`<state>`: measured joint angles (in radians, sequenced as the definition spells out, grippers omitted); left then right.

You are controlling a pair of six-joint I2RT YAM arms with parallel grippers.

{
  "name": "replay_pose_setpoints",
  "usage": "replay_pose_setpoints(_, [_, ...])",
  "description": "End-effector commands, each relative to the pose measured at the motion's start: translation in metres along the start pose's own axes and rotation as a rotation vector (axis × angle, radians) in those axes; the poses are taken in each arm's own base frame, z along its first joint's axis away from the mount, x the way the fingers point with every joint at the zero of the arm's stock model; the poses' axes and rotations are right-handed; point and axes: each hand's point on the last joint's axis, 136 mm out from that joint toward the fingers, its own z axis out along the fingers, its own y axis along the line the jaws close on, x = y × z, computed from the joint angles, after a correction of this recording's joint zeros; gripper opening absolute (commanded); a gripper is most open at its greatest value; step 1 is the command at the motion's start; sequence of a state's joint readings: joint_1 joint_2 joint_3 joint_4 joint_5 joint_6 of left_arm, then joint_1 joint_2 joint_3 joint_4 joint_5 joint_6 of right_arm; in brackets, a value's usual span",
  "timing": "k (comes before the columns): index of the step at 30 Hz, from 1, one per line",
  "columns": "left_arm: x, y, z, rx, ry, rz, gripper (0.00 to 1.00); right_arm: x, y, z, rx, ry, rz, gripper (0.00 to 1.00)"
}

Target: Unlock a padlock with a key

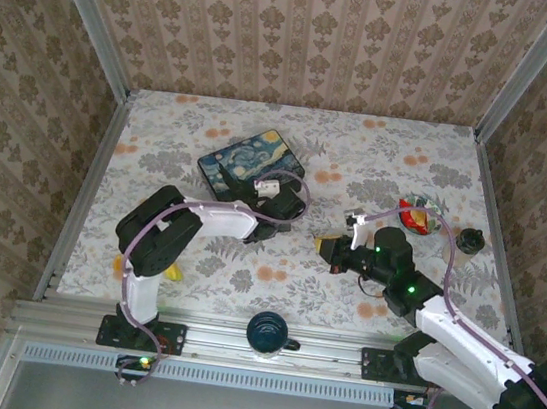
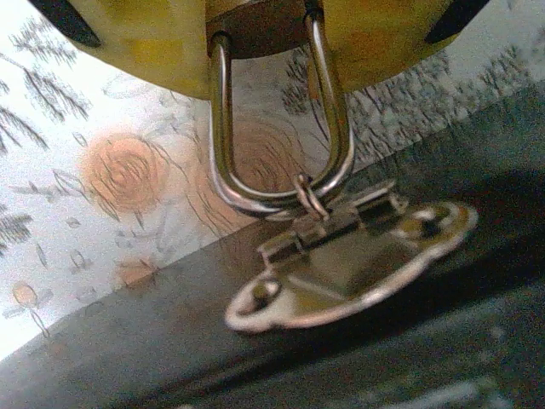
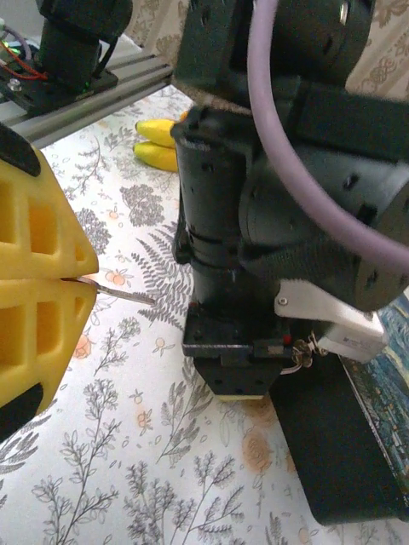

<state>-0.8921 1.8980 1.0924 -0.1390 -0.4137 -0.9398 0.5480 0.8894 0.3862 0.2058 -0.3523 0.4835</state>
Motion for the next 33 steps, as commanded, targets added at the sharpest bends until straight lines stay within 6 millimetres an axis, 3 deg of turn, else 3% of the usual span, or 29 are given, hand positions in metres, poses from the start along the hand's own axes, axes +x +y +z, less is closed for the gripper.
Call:
replay_pose_setpoints(1, [0.003, -0.008, -0.017, 0.043, 0.025, -0.035, 0.0, 0.0, -0.008, 0.0, 0.028, -0.029, 0.019, 0.0])
replay_pose_setpoints(21, [-0.003, -0.032, -0.028, 0.184, 0.094, -0.11, 0.0, 0.022, -0.03, 0.011, 0.059, -0.038, 0.035, 0.0])
replay_pose_setpoints(33, [-0.002, -0.047, -0.035, 0.269, 0.173, -0.193, 0.0, 0.032, -0.045, 0.039, 0.054, -0.027, 0.05, 0.0])
